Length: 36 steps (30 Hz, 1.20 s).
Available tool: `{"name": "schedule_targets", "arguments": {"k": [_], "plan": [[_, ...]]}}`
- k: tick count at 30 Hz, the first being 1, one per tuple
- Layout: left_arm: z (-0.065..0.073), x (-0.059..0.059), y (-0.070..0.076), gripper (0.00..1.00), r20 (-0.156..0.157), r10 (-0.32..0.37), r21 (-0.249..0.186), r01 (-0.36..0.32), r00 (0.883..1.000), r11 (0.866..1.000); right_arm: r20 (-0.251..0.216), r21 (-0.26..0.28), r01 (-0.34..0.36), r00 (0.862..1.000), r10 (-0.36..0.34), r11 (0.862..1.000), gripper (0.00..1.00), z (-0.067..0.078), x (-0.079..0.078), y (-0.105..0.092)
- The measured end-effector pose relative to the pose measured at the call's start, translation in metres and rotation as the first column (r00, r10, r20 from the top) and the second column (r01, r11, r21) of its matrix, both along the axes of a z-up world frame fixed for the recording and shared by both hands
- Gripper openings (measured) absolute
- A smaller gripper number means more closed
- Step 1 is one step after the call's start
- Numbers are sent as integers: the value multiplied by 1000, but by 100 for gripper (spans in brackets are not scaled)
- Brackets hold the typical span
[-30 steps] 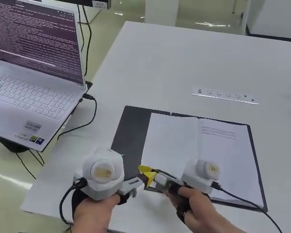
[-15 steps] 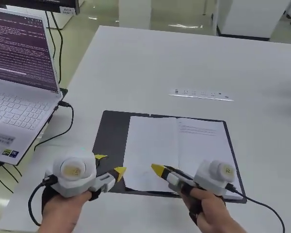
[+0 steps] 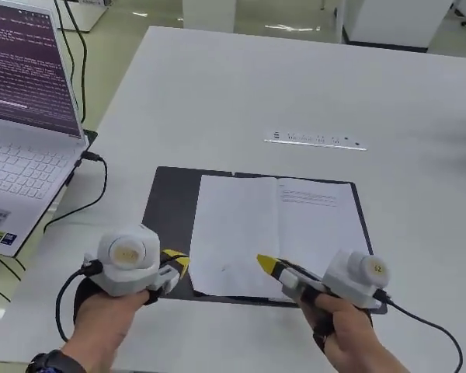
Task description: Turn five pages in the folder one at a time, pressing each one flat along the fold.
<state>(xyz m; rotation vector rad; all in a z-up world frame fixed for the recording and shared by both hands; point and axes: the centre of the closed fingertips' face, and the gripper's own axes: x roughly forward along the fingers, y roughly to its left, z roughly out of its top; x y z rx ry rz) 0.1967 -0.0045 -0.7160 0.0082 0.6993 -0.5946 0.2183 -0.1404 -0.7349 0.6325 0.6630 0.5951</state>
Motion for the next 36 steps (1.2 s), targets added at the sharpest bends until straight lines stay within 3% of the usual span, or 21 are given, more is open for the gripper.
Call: {"name": "schedule_targets", "arguments": {"k": [3, 12, 17, 20, 22, 23, 26, 29, 31, 36], "plan": [[-11, 0, -6, 0, -21, -18, 12, 18, 1000, 1000, 1, 22, 9, 1000, -9, 1000, 18, 0, 0, -2], [-41, 4, -19, 0, -91, -31, 22, 34, 995, 999, -26, 20, 3, 1000, -2, 1000, 16, -12, -2, -4], [-57, 4, -18, 0, -147, -9, 29, 13, 989, 1000, -38, 24, 4, 999, -3, 1000, 16, -16, 0, -5], [-70, 0, -10, 0, -197, 9, 97, 10, 980, 995, -41, 26, 7, 999, -6, 1000, 16, -17, 2, -6], [-81, -6, -6, 0, -222, -13, 162, 50, 975, 986, -41, 23, 5, 999, -4, 1000, 16, -18, 3, -6], [-77, -3, -8, 0, -190, -10, 155, 40, 982, 987, -42, 21, 4, 999, -3, 1000, 16, -20, 4, -6], [-76, -4, -10, 0, -192, -26, 172, 60, 981, 983, -43, 19, 7, 999, -6, 1000, 16, -23, 6, -7], [-76, -3, -8, 0, -210, -23, 164, 59, 977, 985, -47, 23, 16, 999, -15, 1000, 16, -26, 13, -7], [-76, -2, -7, 0, -239, 5, 133, 27, 971, 991, -42, 27, 17, 999, -16, 999, 15, -26, 18, -6], [-76, -3, -9, 0, -252, 6, 145, 32, 968, 989, -41, 27, 13, 999, -12, 1000, 14, -29, 31, -7]]}}
